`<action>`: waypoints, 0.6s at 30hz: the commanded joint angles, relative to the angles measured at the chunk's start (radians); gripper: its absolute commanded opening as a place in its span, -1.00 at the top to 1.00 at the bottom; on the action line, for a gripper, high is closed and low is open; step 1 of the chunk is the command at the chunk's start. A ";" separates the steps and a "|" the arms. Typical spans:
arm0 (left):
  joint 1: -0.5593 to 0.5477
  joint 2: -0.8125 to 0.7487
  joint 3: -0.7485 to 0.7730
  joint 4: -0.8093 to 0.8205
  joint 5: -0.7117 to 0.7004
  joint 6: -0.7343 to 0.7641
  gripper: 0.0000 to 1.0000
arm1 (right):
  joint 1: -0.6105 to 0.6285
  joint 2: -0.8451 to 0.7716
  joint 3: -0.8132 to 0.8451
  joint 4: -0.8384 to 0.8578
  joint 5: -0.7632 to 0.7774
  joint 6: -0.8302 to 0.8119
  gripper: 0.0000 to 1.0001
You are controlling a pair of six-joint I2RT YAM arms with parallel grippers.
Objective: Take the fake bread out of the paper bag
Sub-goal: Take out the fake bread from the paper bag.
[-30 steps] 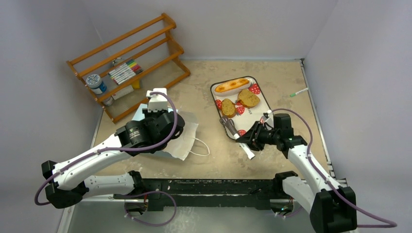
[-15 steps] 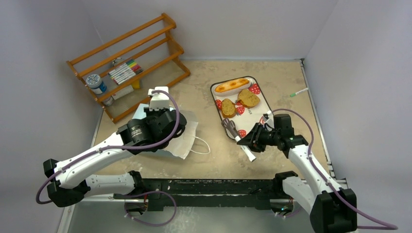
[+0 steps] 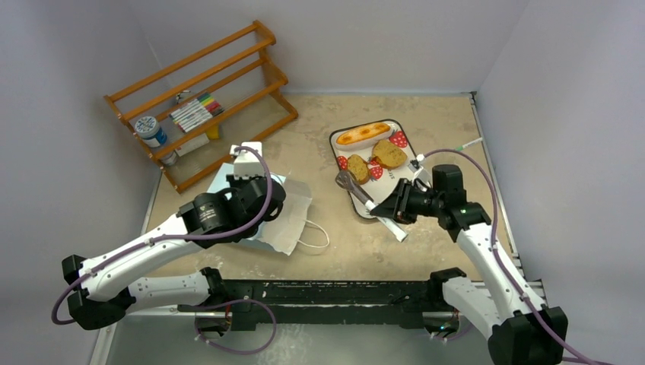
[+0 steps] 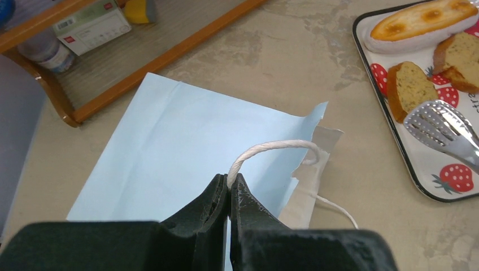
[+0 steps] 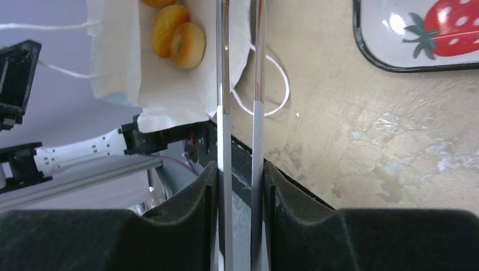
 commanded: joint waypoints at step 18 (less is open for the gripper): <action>-0.007 0.002 0.002 0.171 0.211 0.128 1.00 | 0.508 0.150 -0.034 0.433 0.013 0.208 0.37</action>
